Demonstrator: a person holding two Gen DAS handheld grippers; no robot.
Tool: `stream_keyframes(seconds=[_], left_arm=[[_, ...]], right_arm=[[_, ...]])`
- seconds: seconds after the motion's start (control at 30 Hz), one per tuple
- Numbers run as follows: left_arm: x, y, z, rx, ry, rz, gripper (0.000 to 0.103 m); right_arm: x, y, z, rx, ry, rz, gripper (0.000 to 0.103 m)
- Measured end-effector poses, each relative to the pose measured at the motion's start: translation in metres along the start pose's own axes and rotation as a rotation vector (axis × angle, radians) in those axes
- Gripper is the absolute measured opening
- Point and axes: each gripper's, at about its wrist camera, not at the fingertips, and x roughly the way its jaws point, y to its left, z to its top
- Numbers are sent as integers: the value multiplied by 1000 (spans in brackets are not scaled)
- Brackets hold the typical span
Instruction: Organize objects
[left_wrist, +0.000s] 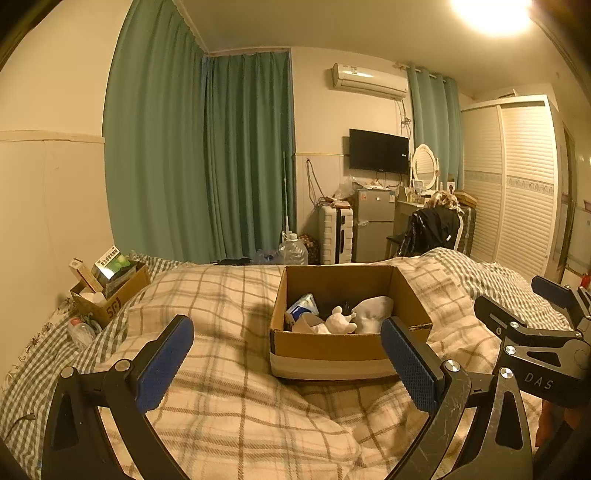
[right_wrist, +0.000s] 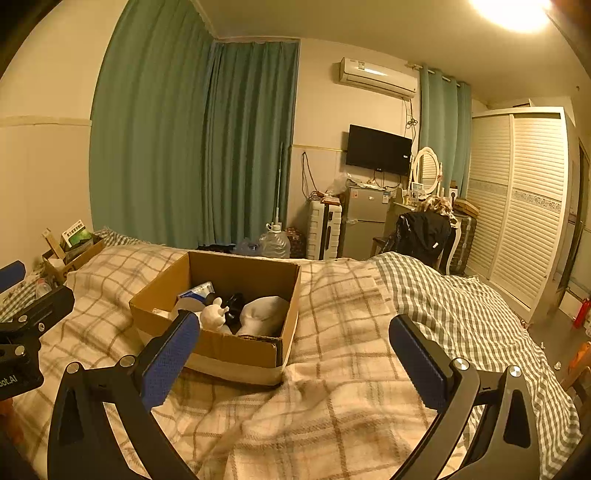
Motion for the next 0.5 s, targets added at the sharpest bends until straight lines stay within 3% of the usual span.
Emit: stream_keyframes(seconds=[0.5], left_arm=[[2, -1, -1, 2, 6, 1, 103]], right_arm=[[0, 4, -1, -10, 6, 2, 103]])
